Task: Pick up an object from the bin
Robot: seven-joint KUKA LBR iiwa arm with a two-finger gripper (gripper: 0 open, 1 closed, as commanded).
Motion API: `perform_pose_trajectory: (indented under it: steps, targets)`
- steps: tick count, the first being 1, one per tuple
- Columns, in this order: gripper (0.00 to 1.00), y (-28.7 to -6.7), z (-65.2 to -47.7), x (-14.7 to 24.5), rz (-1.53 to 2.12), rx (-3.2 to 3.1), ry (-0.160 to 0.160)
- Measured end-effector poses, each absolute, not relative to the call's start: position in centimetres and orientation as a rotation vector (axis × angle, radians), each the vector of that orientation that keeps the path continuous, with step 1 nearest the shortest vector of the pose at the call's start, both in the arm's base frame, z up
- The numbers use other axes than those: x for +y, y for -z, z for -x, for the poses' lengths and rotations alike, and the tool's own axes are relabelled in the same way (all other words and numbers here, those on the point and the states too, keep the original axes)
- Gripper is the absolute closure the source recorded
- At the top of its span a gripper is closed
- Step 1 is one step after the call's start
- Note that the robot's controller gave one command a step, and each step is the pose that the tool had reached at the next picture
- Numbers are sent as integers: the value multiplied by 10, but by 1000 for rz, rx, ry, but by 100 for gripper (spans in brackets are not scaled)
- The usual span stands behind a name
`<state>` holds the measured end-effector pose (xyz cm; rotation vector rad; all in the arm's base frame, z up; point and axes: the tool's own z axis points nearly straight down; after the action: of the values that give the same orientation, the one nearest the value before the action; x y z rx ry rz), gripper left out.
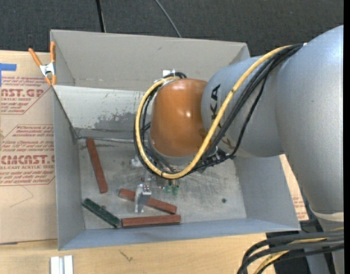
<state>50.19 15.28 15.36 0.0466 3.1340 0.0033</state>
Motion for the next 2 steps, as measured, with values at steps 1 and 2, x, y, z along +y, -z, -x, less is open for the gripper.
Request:
perform_pose_trajectory:
  steps: [1,2]
  targets:
    - [100,-76,-504,130,-49,3121,-11]
    - [100,-76,-504,130,-49,3121,-11]
